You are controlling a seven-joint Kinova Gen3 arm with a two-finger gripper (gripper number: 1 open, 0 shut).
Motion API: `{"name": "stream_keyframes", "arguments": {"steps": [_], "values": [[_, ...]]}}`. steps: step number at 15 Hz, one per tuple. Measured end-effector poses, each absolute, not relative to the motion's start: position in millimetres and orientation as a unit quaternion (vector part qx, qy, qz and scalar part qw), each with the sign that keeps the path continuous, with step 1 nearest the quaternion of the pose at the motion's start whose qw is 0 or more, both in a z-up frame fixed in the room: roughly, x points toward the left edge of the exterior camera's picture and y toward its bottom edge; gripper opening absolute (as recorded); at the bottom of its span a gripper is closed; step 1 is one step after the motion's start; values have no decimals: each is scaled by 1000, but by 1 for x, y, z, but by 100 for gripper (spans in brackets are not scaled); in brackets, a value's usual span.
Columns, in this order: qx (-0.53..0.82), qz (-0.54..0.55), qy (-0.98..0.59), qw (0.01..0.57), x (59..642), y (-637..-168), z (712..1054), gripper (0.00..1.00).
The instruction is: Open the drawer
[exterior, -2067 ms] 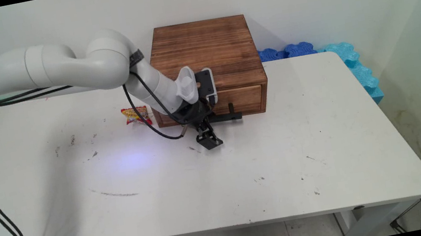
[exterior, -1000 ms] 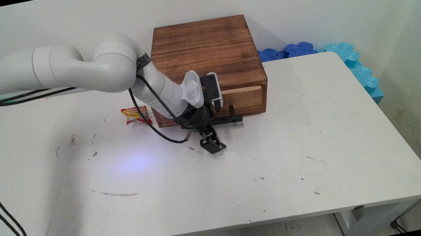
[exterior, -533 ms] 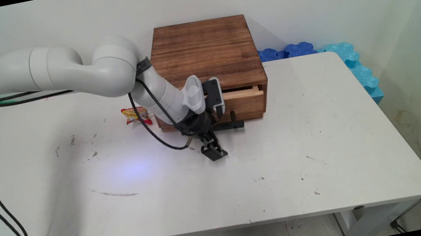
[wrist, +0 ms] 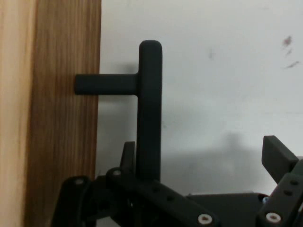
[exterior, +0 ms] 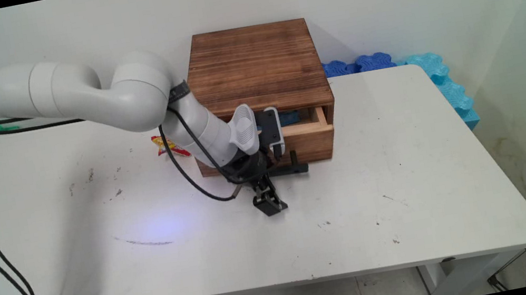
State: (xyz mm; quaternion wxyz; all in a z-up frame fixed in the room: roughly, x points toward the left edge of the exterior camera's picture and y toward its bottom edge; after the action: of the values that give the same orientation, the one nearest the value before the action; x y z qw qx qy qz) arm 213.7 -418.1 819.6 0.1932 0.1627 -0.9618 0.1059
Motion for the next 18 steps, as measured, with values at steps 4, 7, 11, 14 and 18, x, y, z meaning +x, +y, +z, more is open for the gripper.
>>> {"name": "stream_keyframes", "arguments": {"steps": [4,7,11,14,18], "values": [[164,95,-963,194,208,-401,822,100],[164,85,-963,195,205,-387,824,100],[164,72,-964,196,202,-367,826,100],[163,64,-965,197,200,-355,828,100],[162,52,-965,199,197,-337,832,100]]}}
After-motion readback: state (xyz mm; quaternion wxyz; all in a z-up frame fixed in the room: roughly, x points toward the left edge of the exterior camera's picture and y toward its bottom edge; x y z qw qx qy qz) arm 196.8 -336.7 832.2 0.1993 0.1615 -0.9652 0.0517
